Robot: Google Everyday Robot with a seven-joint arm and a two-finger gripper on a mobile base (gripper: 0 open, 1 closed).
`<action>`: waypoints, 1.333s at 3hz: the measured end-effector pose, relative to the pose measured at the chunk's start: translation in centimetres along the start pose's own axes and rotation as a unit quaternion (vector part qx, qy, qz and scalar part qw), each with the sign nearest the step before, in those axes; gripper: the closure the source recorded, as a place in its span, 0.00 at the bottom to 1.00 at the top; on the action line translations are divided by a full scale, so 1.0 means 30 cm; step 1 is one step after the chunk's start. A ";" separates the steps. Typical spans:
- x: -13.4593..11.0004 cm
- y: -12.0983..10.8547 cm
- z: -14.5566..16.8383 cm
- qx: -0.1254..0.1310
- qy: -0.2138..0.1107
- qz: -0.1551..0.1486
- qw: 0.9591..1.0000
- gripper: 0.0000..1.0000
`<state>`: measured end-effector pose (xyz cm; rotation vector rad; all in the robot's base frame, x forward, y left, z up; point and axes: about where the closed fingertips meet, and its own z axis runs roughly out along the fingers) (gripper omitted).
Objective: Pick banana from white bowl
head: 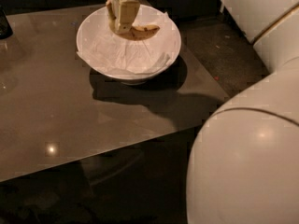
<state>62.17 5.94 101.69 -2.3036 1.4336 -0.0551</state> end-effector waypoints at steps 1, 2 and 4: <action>-0.051 0.017 -0.026 0.018 -0.064 -0.017 0.998 1.00; -0.085 0.030 -0.040 0.018 -0.094 -0.014 0.995 1.00; -0.232 0.145 -0.070 -0.009 -0.147 -0.012 0.989 1.00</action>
Offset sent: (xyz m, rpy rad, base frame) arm -0.0096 0.0076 0.0056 0.0836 -0.0006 0.0576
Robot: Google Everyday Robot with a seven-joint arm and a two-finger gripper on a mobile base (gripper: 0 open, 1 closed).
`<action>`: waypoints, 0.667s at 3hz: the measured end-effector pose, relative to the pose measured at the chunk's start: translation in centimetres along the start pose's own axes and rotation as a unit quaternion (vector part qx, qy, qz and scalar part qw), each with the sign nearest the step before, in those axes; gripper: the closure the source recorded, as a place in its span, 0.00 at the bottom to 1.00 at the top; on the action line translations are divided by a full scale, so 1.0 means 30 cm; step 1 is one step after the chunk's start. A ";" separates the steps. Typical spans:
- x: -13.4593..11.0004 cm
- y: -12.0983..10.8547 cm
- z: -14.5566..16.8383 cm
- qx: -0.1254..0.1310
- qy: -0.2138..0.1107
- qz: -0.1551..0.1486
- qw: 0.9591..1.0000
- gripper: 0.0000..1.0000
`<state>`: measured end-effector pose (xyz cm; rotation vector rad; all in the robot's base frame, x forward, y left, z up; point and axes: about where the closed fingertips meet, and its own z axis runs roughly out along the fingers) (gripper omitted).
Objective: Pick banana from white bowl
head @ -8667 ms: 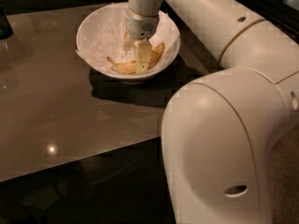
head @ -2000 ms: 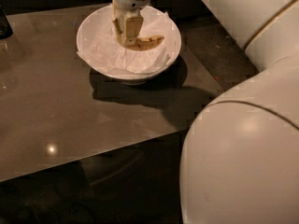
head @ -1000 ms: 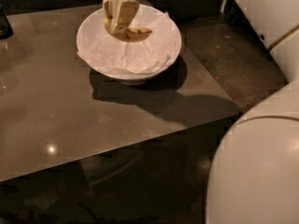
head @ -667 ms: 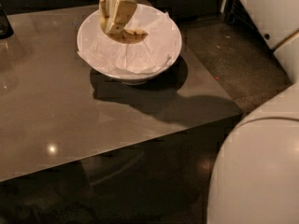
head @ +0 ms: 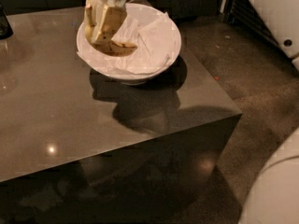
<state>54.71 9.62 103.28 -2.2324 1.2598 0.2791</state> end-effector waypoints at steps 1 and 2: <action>-0.004 0.000 0.000 0.000 -0.001 0.000 1.000 1.00; -0.055 0.060 0.001 -0.008 -0.021 0.023 0.999 1.00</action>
Offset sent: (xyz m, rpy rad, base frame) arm -0.0639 0.0076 -0.0015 0.0676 0.1563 -0.0464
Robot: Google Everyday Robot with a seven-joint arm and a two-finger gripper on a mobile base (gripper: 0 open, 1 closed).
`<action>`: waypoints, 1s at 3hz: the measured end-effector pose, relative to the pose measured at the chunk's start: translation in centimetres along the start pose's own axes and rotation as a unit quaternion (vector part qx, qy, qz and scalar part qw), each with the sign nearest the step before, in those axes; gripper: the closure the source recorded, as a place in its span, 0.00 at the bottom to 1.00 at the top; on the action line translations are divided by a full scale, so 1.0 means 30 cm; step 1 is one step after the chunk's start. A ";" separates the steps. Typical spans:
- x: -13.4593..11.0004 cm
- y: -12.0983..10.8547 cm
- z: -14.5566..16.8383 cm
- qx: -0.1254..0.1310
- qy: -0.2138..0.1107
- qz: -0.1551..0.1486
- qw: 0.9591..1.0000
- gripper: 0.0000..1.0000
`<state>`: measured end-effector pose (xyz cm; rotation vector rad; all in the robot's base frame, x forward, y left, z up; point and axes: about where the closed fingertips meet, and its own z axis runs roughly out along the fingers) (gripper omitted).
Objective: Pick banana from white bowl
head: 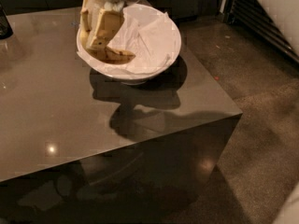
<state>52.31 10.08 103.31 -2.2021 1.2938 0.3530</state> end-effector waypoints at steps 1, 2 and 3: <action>-0.124 0.181 -0.012 -0.004 -0.032 0.040 0.999 1.00; -0.125 0.186 -0.009 -0.006 -0.032 0.041 0.999 1.00; -0.148 0.252 -0.018 -0.012 -0.036 0.066 0.997 1.00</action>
Offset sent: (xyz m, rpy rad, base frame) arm -0.1011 0.0033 0.0021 0.0755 0.1234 -0.0510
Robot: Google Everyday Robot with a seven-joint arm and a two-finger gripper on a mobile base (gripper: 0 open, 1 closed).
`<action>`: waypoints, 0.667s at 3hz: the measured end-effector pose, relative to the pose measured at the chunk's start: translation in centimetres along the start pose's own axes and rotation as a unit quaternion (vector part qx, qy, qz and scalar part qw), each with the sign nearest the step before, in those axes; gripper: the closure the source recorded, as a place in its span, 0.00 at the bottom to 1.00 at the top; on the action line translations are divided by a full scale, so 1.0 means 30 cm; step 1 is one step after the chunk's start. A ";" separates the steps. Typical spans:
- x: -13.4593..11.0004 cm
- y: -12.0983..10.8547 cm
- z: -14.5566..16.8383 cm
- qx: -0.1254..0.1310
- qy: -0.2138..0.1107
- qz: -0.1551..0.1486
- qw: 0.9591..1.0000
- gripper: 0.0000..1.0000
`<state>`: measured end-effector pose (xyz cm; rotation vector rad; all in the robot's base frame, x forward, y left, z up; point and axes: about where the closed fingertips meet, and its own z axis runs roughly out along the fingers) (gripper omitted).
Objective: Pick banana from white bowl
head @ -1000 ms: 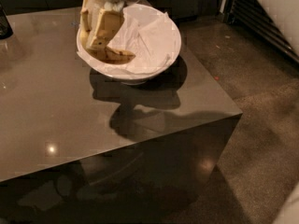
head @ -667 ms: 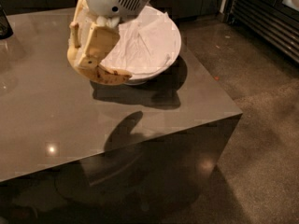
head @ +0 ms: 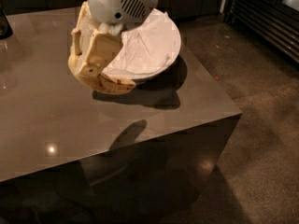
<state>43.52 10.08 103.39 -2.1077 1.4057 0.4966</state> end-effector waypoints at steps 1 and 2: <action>-0.011 0.086 -0.006 0.003 -0.006 0.025 1.000 1.00; -0.007 0.093 -0.002 0.001 -0.005 0.027 1.000 1.00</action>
Offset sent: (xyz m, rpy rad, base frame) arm -0.0212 -0.0054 -0.0020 0.0117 0.0261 -0.0338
